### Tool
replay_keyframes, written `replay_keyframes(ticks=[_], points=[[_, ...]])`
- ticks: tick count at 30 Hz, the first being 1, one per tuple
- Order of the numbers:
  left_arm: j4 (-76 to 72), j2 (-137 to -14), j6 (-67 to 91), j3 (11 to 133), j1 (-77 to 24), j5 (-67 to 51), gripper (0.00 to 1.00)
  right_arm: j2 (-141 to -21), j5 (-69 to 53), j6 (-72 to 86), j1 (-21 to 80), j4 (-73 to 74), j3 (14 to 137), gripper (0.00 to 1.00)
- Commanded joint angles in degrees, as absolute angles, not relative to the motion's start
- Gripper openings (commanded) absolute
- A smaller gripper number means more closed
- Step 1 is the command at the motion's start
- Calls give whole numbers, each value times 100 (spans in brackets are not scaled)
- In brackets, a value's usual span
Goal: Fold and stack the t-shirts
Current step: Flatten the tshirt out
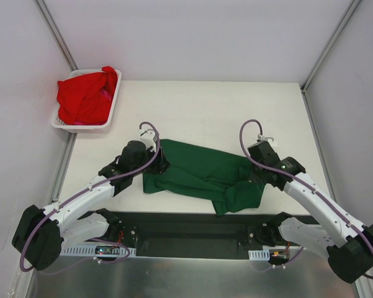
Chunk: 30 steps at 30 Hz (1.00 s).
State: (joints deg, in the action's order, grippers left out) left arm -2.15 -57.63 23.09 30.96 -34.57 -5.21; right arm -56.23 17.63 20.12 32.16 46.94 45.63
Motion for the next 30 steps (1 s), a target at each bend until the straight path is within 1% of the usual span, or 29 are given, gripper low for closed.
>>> replay_keyframes(ticks=[1,6,9,12,16,17,20,21,24,28,30], points=[[-237,-5669,2215,3050,-3498,-378,41,-5011,1197,1855,3340,4746,4702,1],[-246,-5756,2197,3102,-3507,-369,41,-4194,528,1504,3428,4553,4746,1],[-281,-5862,2206,3155,-3507,-430,41,-3894,545,1065,3428,4237,4921,1],[-308,-5932,2215,3217,-3507,-501,40,-4007,869,651,3436,3842,5132,1],[-325,-5915,2224,3243,-3507,-483,40,-4761,1441,334,3419,3254,5440,1],[-325,-5898,2224,3234,-3507,-475,40,-5190,1563,186,3428,3139,5536,1],[-325,-5862,2224,3199,-3507,-448,40,-5939,1678,35,3428,2621,5897,1],[-325,-5845,2224,3191,-3498,-440,40,-6385,1809,-182,3428,2445,5950,1],[-316,-5740,2233,3138,-3498,-422,40,-7037,1986,-377,3428,1821,6204,1],[-316,-5590,2224,3024,-3507,-378,40,-7558,2258,-685,3428,1083,6442,1],[-308,-5546,2224,2988,-3498,-378,40,-7742,2574,-782,3428,950,6434,1]])
